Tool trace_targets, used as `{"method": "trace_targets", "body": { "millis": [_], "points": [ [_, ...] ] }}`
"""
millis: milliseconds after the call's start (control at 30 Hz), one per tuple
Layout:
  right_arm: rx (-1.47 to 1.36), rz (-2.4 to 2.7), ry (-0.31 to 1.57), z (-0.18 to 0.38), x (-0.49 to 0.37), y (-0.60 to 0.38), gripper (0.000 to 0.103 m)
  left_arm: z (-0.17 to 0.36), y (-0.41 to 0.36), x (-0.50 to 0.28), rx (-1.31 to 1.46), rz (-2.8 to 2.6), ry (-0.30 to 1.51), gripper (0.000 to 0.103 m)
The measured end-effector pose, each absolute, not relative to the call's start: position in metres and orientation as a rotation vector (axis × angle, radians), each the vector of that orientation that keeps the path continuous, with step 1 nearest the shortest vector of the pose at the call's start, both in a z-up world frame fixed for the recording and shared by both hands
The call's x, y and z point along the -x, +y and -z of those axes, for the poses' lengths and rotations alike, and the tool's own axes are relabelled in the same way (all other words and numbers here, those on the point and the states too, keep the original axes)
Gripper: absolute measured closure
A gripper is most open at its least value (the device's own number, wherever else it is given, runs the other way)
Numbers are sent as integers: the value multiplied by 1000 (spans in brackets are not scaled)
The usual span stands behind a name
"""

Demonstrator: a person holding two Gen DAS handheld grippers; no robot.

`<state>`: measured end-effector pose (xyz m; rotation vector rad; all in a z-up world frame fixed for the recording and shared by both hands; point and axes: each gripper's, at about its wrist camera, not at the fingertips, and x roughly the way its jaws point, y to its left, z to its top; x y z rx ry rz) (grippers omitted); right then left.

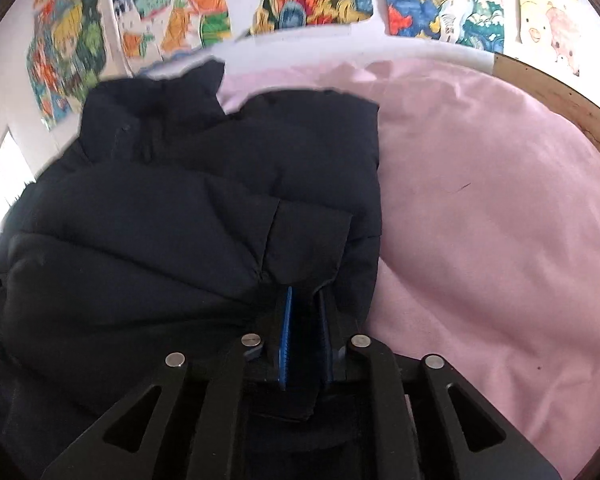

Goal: Fold large clothes

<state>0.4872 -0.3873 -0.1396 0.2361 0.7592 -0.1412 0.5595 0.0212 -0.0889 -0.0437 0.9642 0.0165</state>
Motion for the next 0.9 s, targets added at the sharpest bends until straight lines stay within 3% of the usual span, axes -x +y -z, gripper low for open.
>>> {"method": "trace_targets", "body": {
  "millis": [100,167,233,333,567,800,900],
  "points": [
    [-289,135,708,117,-471,-397,77,55,29,-548,116,16,862,0],
    [-306,115,645,92,-462,-401,50,35,28,-548,138,53,822,0],
    [-309,76,600,70,-460,-400,36,18,20,-557,157,96,804,0],
    [-332,-46,600,47,-478,-397,29,6,11,-579,184,159,809,0],
    [-403,-198,684,52,-564,-390,27,21,-41,-661,231,252,820,0],
    [-505,-204,624,67,-652,-380,27,35,-78,-726,153,258,797,0],
    [-523,-135,628,73,-678,-371,38,42,-82,-734,144,221,772,11]
  ]
}}
